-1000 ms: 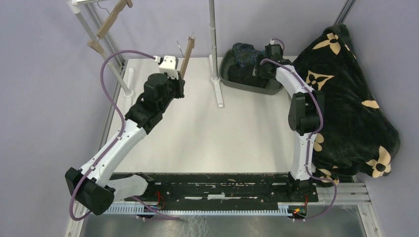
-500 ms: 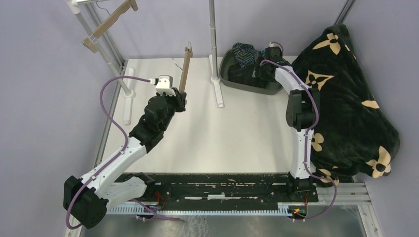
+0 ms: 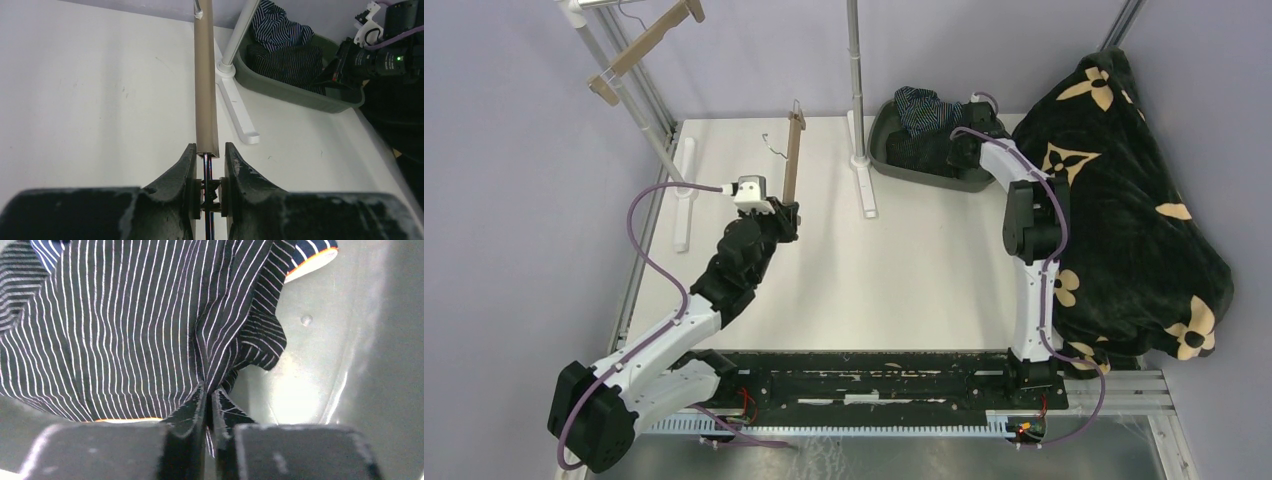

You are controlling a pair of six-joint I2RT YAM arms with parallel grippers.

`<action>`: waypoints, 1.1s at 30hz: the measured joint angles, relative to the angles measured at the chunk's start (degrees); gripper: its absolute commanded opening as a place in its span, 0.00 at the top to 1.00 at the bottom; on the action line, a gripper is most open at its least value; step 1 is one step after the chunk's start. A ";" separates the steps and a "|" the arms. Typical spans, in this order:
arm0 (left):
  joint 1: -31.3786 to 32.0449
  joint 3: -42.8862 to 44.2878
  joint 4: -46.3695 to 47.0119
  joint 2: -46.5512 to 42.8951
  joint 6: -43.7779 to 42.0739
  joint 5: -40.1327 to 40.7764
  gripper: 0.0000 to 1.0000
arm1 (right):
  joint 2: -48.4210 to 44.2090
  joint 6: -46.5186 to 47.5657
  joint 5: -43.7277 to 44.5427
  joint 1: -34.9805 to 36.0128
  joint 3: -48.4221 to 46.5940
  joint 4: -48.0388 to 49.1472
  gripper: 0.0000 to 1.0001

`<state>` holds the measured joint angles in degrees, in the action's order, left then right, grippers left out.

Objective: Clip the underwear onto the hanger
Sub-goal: Pick up the underwear from the bin.

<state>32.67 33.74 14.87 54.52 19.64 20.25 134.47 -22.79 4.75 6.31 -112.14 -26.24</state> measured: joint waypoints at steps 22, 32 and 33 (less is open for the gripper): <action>0.11 -3.19 3.69 -2.97 0.94 3.23 0.97 | -35.63 -1.42 -6.08 -0.04 13.77 11.37 1.00; 0.11 -3.19 2.89 -3.43 0.94 3.65 0.97 | -48.94 -2.67 -6.75 -0.04 17.77 8.96 1.00; 0.11 -3.19 2.64 -3.54 0.94 3.65 0.97 | -50.18 -2.71 -6.82 -0.04 17.94 8.90 0.99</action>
<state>32.77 30.55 17.52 50.98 20.58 23.90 84.29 -25.50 -2.07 6.26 -94.19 -17.34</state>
